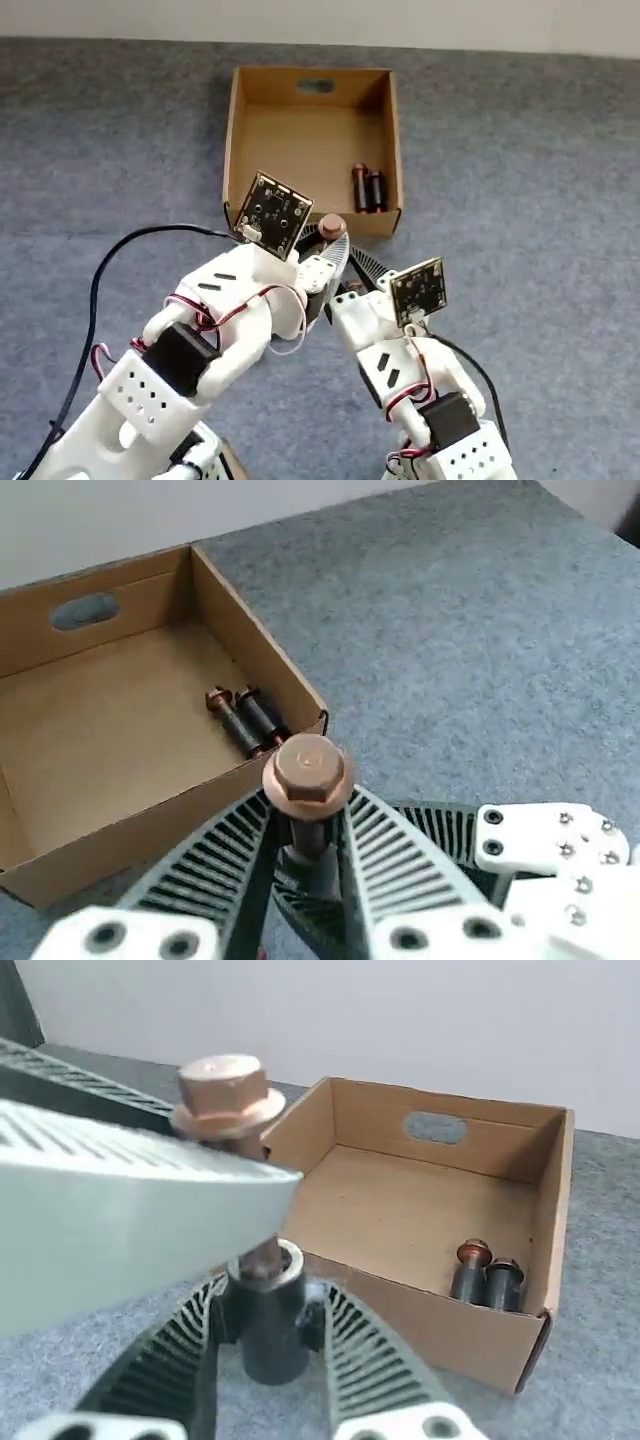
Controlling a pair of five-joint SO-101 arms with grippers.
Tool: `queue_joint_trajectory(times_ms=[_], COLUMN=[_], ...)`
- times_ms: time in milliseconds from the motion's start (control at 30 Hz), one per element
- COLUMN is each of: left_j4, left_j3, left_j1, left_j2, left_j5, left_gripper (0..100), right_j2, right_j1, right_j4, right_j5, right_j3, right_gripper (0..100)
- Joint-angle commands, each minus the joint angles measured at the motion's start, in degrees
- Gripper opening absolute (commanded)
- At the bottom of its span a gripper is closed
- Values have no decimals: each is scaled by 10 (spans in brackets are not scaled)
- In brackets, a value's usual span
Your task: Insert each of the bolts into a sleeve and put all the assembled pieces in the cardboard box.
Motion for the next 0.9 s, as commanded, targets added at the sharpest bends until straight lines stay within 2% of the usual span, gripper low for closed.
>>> queue_joint_trajectory(times_ms=[0,233,433,633,767,867], left_j4=[11,11,11,17,102,191], left_j3=[-23,-12,17,-9,-59,-97], left_j1=[6,5,5,5,4,-25], left_j2=[0,2,36,9,-39,-80], left_j5=[-1,-1,-1,-1,-4,-4], left_gripper=[9,19,138,158,154,153], right_j2=[1,1,1,1,3,3], right_j1=[5,5,5,5,5,5], right_j4=[0,0,0,0,1,1], right_j5=[-7,-7,-7,-7,-7,-7], right_j3=[-5,-5,-5,-5,-5,-5], right_gripper=[6,6,6,6,6,6])
